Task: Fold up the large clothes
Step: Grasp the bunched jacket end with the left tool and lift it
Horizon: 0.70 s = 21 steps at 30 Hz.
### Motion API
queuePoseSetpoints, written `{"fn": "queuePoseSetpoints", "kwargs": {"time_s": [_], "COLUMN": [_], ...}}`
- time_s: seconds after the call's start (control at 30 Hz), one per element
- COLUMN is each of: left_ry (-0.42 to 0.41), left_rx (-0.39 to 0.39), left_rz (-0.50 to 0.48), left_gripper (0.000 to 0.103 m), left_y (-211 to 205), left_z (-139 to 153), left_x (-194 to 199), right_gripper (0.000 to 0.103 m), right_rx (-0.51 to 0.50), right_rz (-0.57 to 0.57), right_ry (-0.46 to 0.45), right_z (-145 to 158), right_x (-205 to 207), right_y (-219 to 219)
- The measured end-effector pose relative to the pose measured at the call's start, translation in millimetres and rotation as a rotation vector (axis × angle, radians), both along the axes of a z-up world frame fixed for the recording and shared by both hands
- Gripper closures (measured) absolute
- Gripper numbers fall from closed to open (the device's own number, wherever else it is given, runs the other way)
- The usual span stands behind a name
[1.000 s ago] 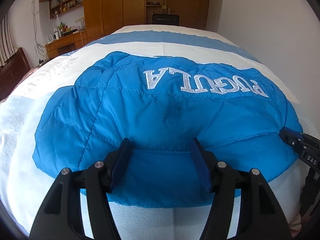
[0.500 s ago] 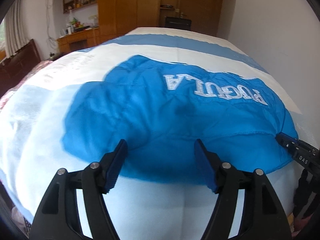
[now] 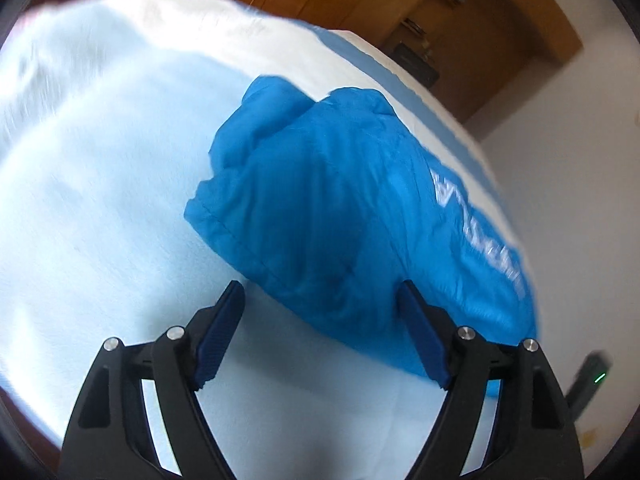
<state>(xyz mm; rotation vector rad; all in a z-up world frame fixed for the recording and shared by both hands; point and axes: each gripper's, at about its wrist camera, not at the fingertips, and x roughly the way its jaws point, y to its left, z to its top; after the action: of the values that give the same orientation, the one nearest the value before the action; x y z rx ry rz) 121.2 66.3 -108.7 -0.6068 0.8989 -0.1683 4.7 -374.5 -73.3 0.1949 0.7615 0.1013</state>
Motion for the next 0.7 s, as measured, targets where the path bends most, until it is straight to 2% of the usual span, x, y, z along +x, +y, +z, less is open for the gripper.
{"fn": "queuePoseSetpoints", "kwargs": {"time_s": [0.07, 0.27, 0.33, 0.37, 0.4, 0.47, 0.57, 0.7], "left_ry": [-0.009, -0.032, -0.028, -0.023, -0.021, -0.024, -0.022, -0.036], "left_rx": [-0.061, -0.131, -0.138, -0.147, -0.173, -0.217, -0.226, -0.181], "left_rz": [0.015, 0.071, 0.091, 0.095, 0.102, 0.117, 0.107, 0.096], "left_gripper": [0.025, 0.025, 0.033, 0.041, 0.048, 0.055, 0.059, 0.060], "left_y": [7.3, 16.1, 15.9, 16.1, 17.7, 24.2, 25.2, 20.0], "left_z": [-4.5, -12.2, -12.5, -13.7, -15.6, -19.5, -26.8, -27.7], "left_x": [7.3, 34.6, 41.8, 43.3, 43.8, 41.0, 39.5, 39.6], "right_gripper": [0.079, 0.079, 0.079, 0.079, 0.079, 0.079, 0.079, 0.079], "right_rx": [0.000, 0.003, 0.003, 0.005, 0.008, 0.016, 0.022, 0.019], "right_rz": [0.000, 0.000, 0.000, 0.000, 0.001, 0.003, 0.008, 0.007], "right_ry": [0.000, 0.002, 0.003, 0.004, 0.006, 0.012, 0.017, 0.022], "right_z": [-0.1, -0.3, -0.3, -0.3, -0.3, -0.3, -0.1, 0.2], "right_x": [-0.1, -0.5, -0.4, -0.2, 0.1, 0.5, 1.0, 2.9], "right_y": [0.3, 0.7, 0.9, 0.8, 0.7, 0.8, 0.0, 1.3]}}
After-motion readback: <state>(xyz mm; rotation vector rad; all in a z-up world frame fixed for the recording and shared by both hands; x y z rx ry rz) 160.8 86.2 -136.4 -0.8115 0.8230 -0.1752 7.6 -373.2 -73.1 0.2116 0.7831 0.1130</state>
